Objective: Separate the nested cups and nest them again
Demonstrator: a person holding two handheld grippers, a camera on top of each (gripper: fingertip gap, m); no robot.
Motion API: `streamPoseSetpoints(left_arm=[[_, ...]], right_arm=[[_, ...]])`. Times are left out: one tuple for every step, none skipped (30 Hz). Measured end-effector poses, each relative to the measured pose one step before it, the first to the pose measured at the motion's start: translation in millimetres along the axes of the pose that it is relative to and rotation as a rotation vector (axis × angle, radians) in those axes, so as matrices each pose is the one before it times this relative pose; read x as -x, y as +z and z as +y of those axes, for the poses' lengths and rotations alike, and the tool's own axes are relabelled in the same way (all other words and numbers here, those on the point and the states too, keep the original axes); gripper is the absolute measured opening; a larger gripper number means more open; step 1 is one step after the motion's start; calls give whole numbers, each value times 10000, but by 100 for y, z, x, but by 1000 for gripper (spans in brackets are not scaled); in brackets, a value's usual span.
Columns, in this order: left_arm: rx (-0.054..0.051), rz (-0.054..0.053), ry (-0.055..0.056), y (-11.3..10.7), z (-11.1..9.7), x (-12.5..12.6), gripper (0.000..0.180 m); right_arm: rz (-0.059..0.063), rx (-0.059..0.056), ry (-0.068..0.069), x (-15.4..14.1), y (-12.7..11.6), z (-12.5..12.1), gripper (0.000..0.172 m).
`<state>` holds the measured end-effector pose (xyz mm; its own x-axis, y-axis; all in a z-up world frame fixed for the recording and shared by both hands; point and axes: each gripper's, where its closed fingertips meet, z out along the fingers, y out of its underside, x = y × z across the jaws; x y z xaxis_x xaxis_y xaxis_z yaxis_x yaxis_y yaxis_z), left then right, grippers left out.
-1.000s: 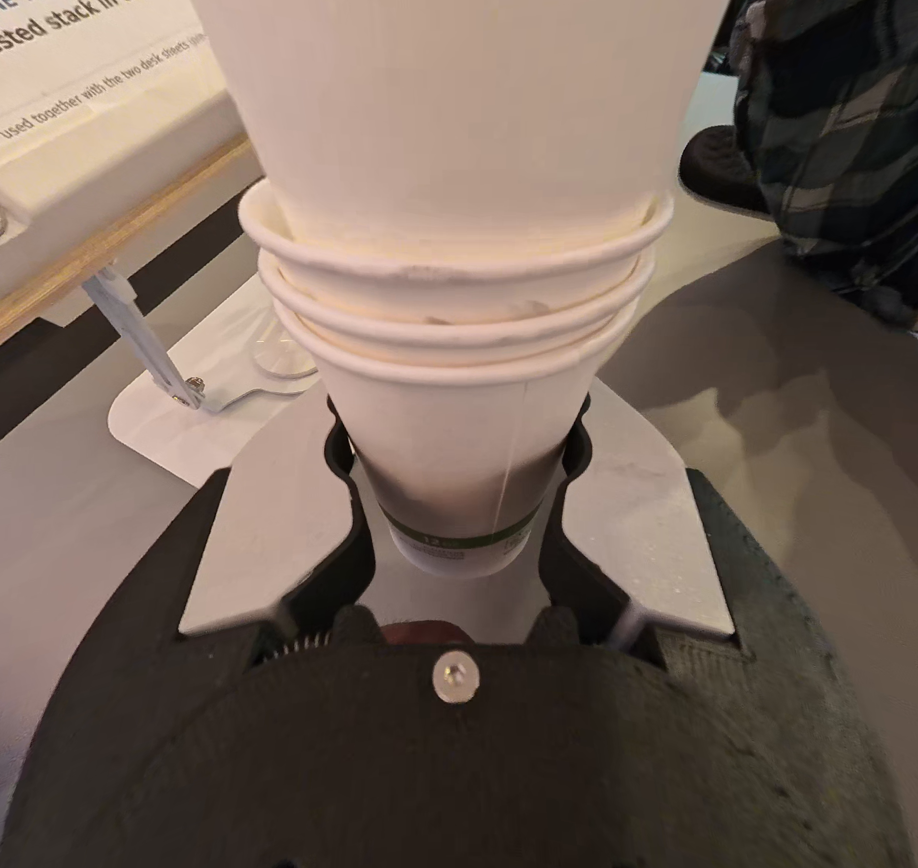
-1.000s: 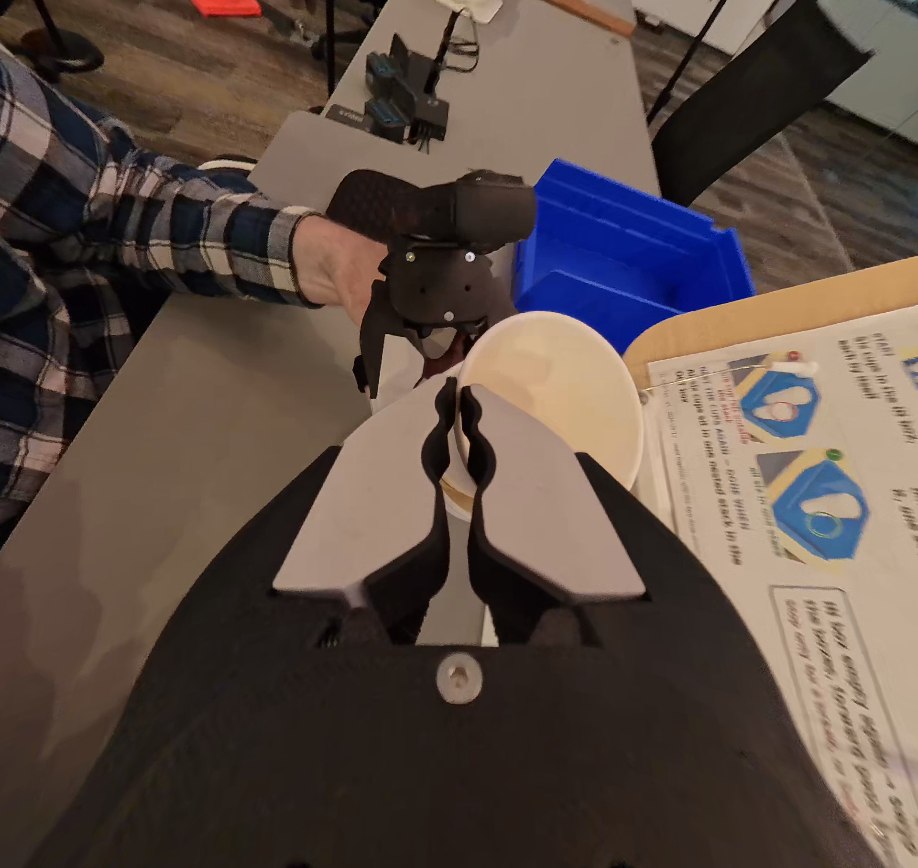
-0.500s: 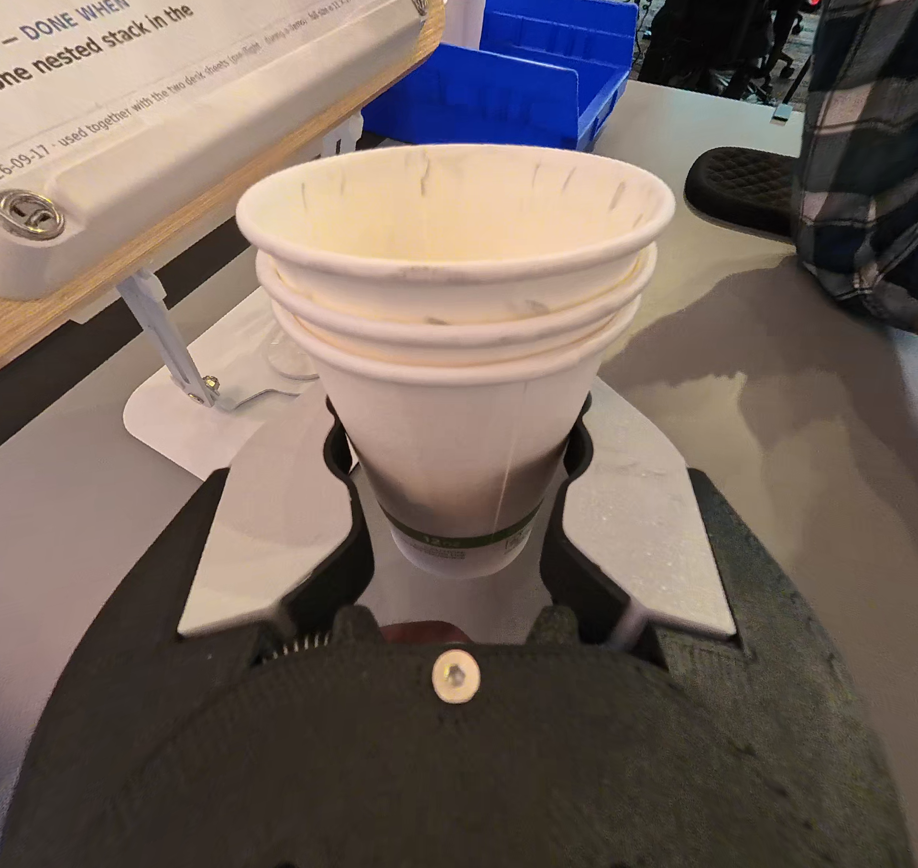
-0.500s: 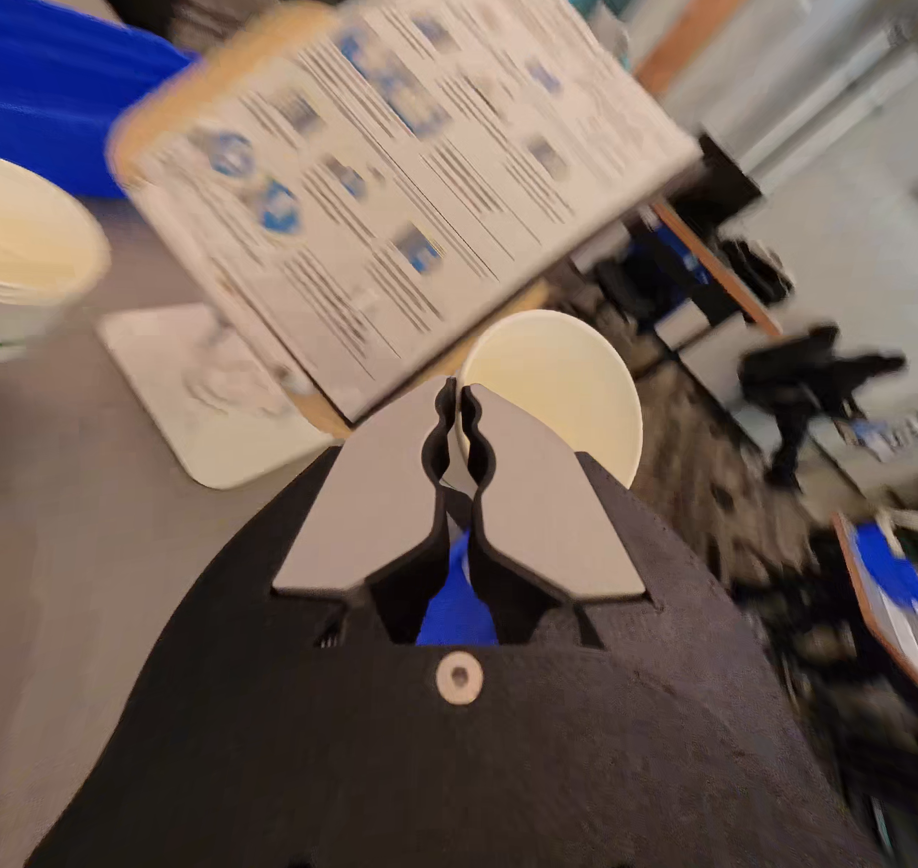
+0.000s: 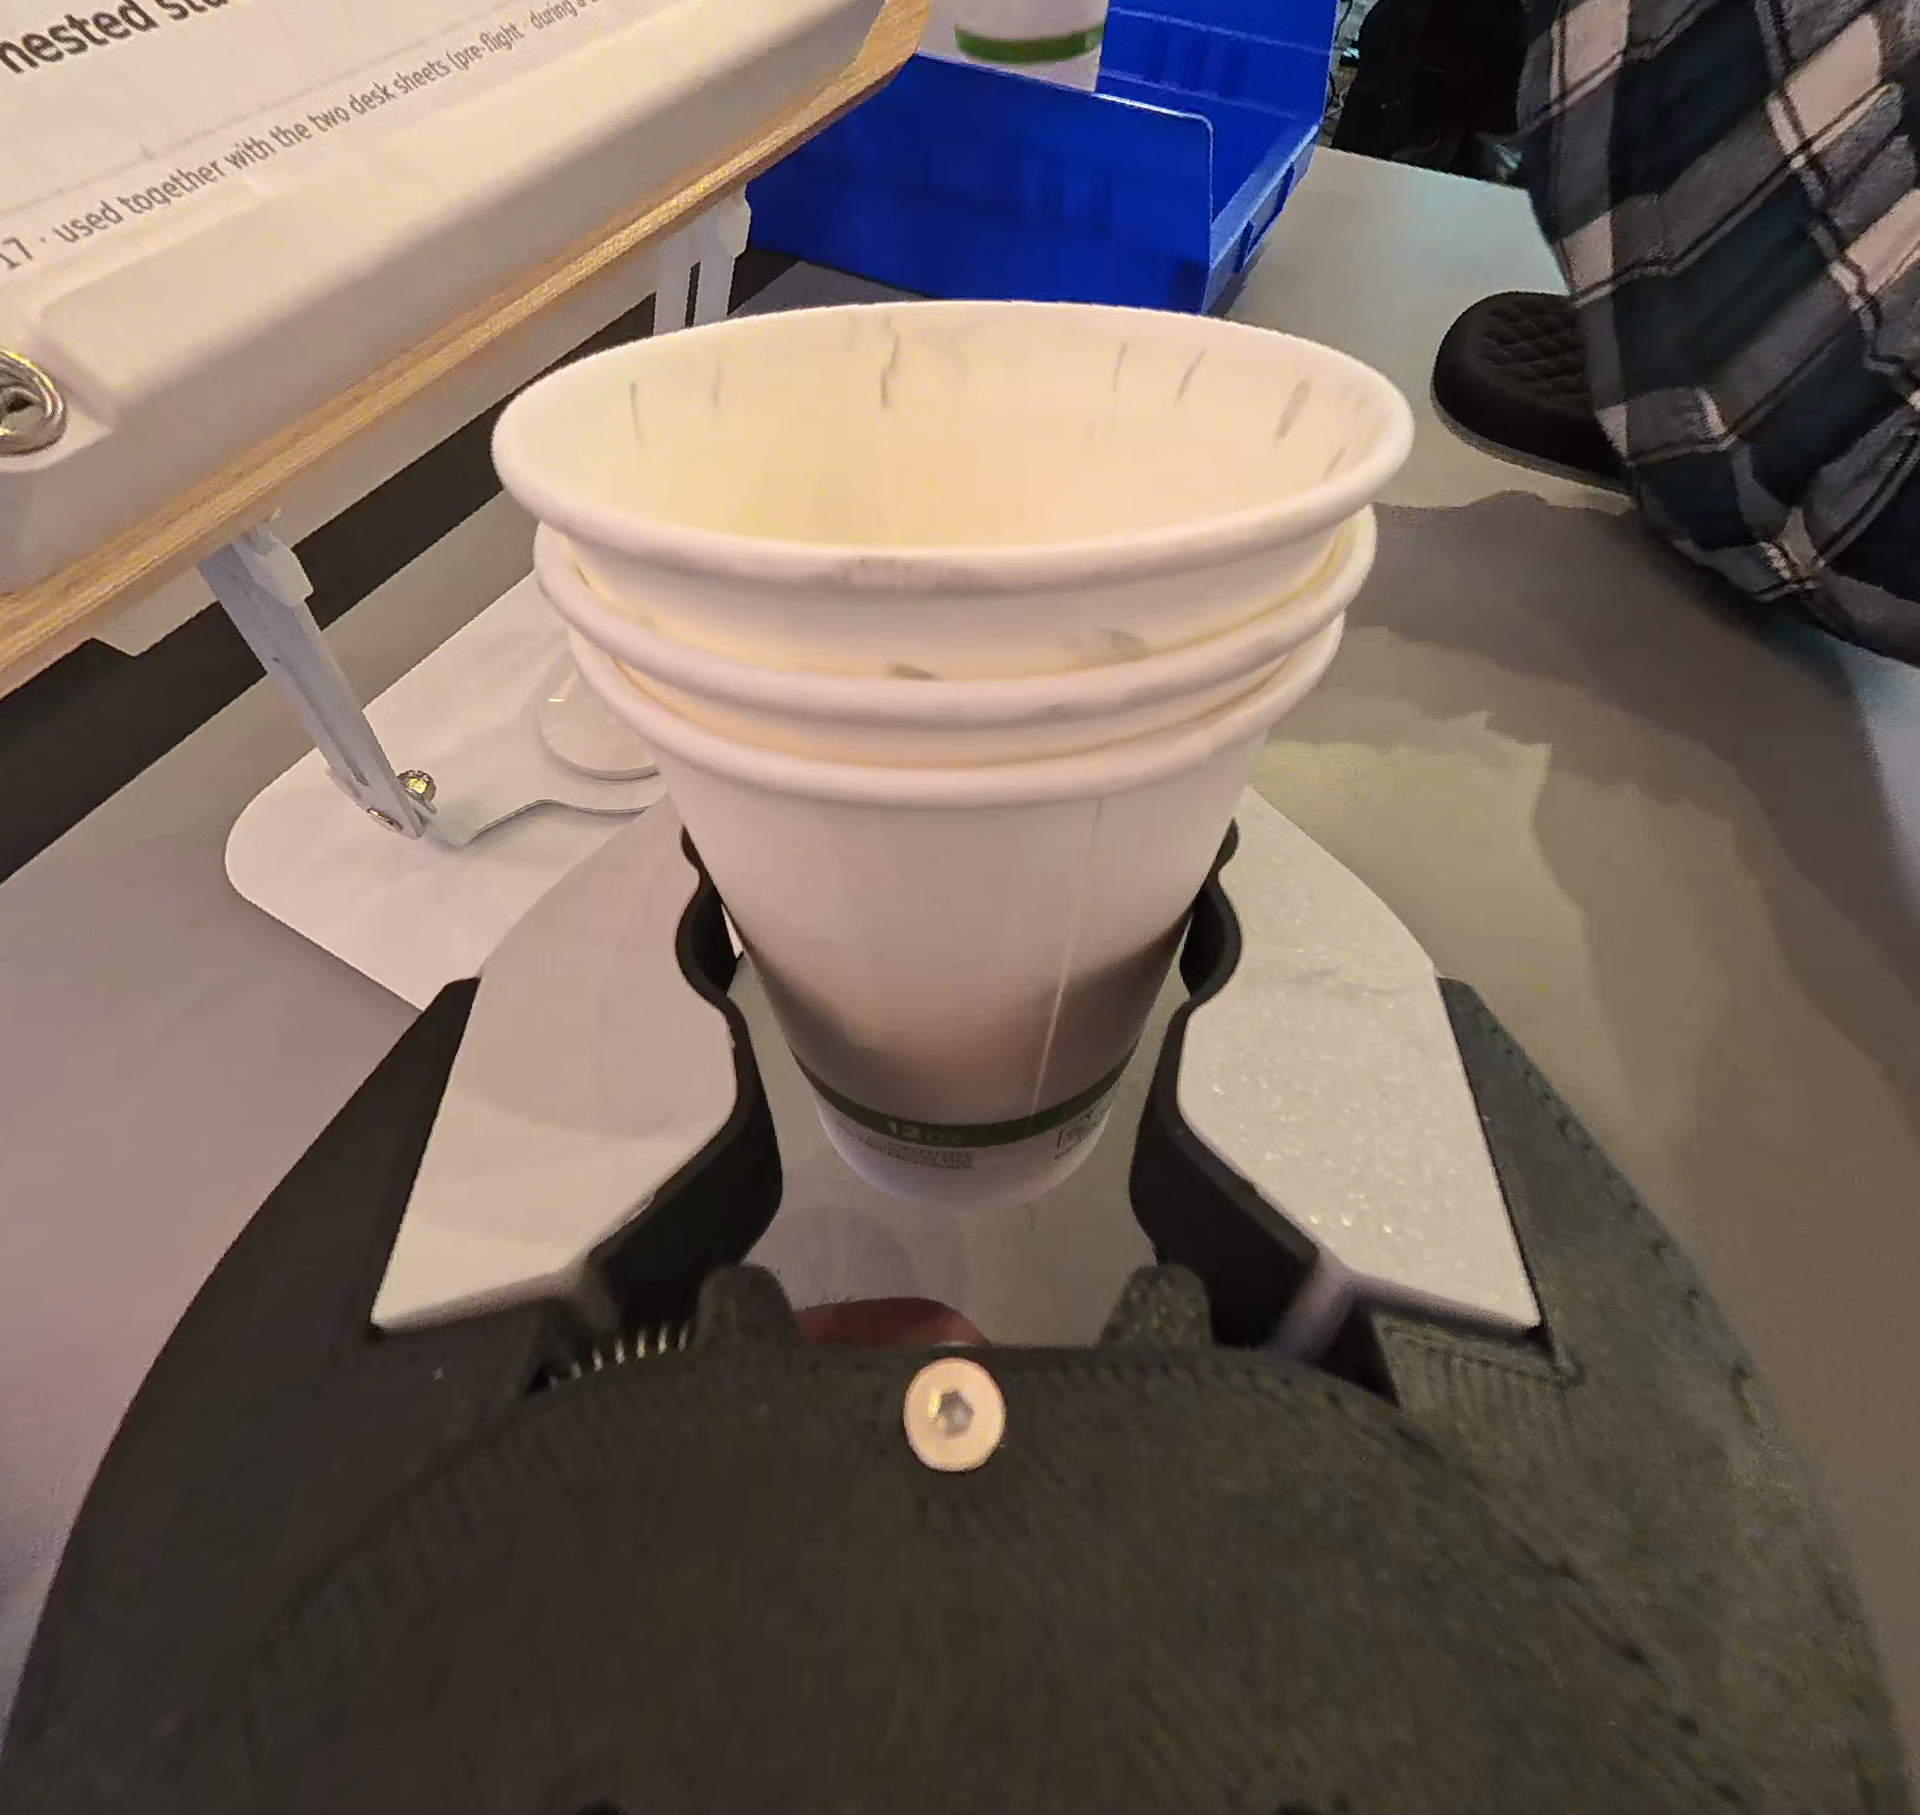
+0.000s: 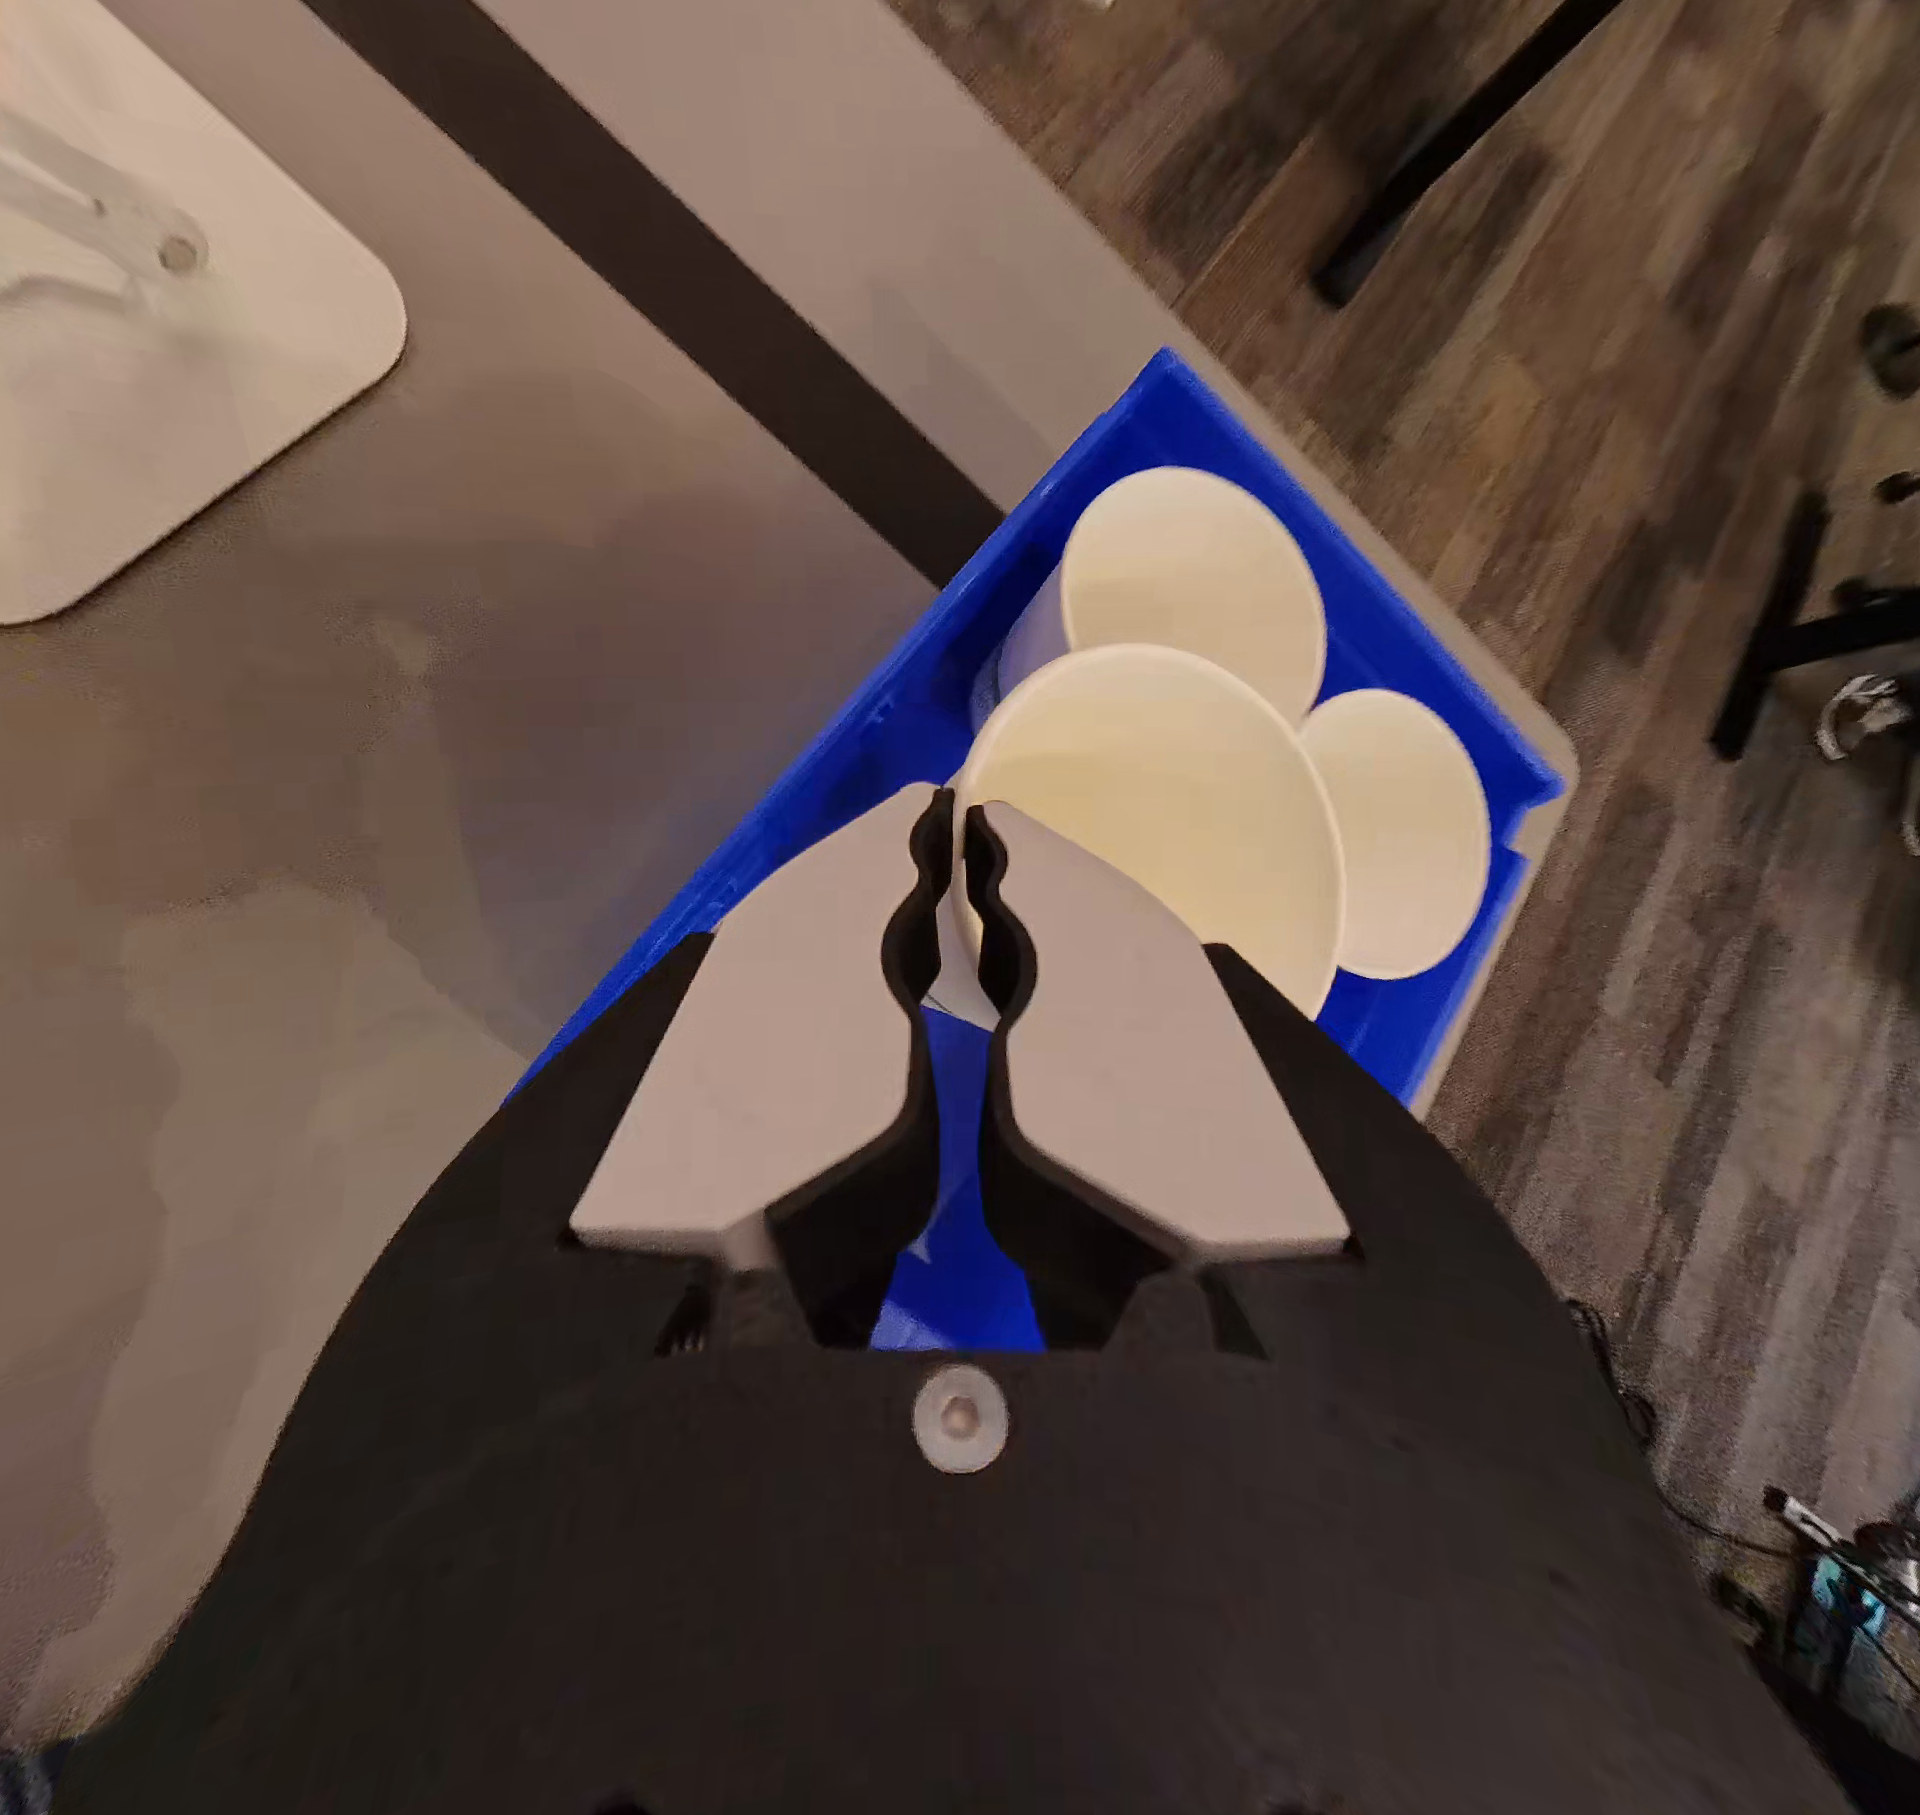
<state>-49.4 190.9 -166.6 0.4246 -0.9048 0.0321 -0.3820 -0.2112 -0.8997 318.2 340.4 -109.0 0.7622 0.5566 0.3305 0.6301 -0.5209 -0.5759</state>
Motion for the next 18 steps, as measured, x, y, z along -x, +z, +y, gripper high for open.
streamPoseSetpoints(left_arm=[[-1, -16, 14, -49, -21, 25, 86], [-18, 4, -3, -53, -26, 8, 86], [-22, 7, -9, -38, -36, 5, 86], [-2, 3, 4, -19, -14, -6, 86], [4, -7, 6, -6, 7, 4, 86], [3, 7, -1, 10, 9, -13, 86], [5, 9, 1, 25, 4, -23, 86], [7, -6, 9, 20, 9, -8, 86], [8, 1, 2, 15, 12, -8, 86], [4, 7, -3, 21, 5, -10, 86], [5, 6, 3, 18, 7, -13, 86], [6, 7, 5, 4, 15, -19, 86], [7, 6, -3, 19, 8, -9, 86], [9, -2, -4, 14, 24, 6, 86], [7, 3, -1, 19, 8, -3, 86], [5, 16, -6, 21, 17, -11, 86], [9, 18, -7, 23, 19, -27, 86], [15, -4, 3, 23, 26, -5, 86]], right_arm=[[-110, 103, 16, 41, 518, 280, 3], [-102, 70, 44, 24, 453, 201, 3], [-139, 79, 16, 123, 423, 216, 3], [-111, 77, 6, 84, 413, 220, 3], [-82, 58, 31, 37, 386, 170, 3], [-122, 76, 29, 100, 376, 195, 3], [-133, 85, 5, 139, 358, 195, 3], [-62, 55, 0, 31, 335, 132, 3], [-50, 26, 4, 13, 297, 88, 3], [-91, 52, 5, 73, 302, 137, 3], [-122, 81, 28, 128, 281, 190, 3], [-98, 101, 71, 91, 200, 218, 3], [-59, 145, 83, 43, 122, 269, 3], [-76, 106, 45, 105, 23, 200, 3], [-135, -13, 37, 215, -29, 20, 5], [-150, -49, 39, 251, -69, -61, 5], [-52, 19, -9, 129, -102, 31, 6], [74, 52, -33, -24, -172, 42, 7]])
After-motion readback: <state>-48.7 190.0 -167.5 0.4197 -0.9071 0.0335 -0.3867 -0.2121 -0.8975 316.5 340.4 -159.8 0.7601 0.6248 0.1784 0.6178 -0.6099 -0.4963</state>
